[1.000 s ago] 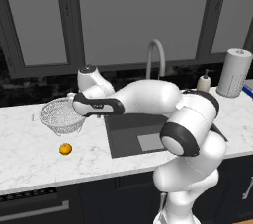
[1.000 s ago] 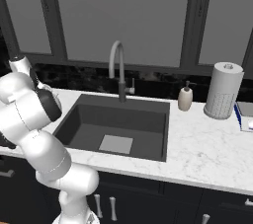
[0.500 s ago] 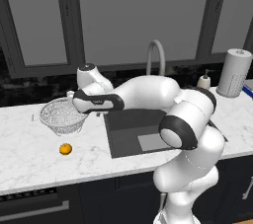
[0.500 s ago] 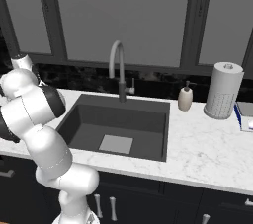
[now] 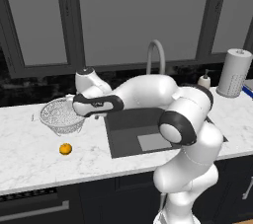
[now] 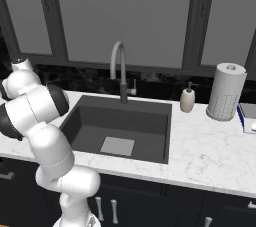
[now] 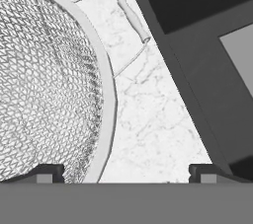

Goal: Put the colander in the sink, put the tangerine in the colander, and turn on the sink faucet and pour water over the colander.

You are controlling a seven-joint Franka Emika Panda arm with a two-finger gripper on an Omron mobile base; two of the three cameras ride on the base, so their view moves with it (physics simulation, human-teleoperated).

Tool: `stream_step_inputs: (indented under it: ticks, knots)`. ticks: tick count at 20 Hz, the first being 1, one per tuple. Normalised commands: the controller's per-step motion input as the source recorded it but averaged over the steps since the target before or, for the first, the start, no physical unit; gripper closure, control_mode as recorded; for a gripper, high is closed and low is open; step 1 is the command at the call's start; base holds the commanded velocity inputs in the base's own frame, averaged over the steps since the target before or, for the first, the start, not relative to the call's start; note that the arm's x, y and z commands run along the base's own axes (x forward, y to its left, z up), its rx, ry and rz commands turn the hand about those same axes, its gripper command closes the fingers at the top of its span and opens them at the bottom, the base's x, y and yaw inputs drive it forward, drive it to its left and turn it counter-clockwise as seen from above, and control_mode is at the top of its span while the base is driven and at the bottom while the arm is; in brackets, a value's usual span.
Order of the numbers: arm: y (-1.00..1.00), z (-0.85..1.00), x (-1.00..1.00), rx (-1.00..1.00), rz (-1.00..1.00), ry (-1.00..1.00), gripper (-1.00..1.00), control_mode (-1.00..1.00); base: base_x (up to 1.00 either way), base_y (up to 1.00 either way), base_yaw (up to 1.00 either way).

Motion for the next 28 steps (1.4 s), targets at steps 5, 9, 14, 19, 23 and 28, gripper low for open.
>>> stream_step_inputs:
  ticks: [5,9,14,19,23,28]
  knots:
    - [0.03,-0.35,0.15,0.00,0.00,-0.03,-1.00,-1.00,0.00,0.00,0.00]
    - [0.11,-0.04,0.26,0.00,0.00,0.00,-1.00,-1.00,0.00,0.00,0.00]
    - [0.03,0.00,0.20,0.00,0.00,0.00,-1.00,-1.00,0.00,0.00,0.00]
    - [0.00,-0.07,0.05,0.00,0.00,0.00,-1.00,-1.00,0.00,0.00,0.00]
    - [0.00,-0.28,0.00,0.01,0.00,0.00,-1.00,-1.00,0.00,0.00,0.00]
    - [0.00,-0.28,-0.07,0.00,-0.01,0.02,-1.00,-1.00,0.00,0.00,0.00]
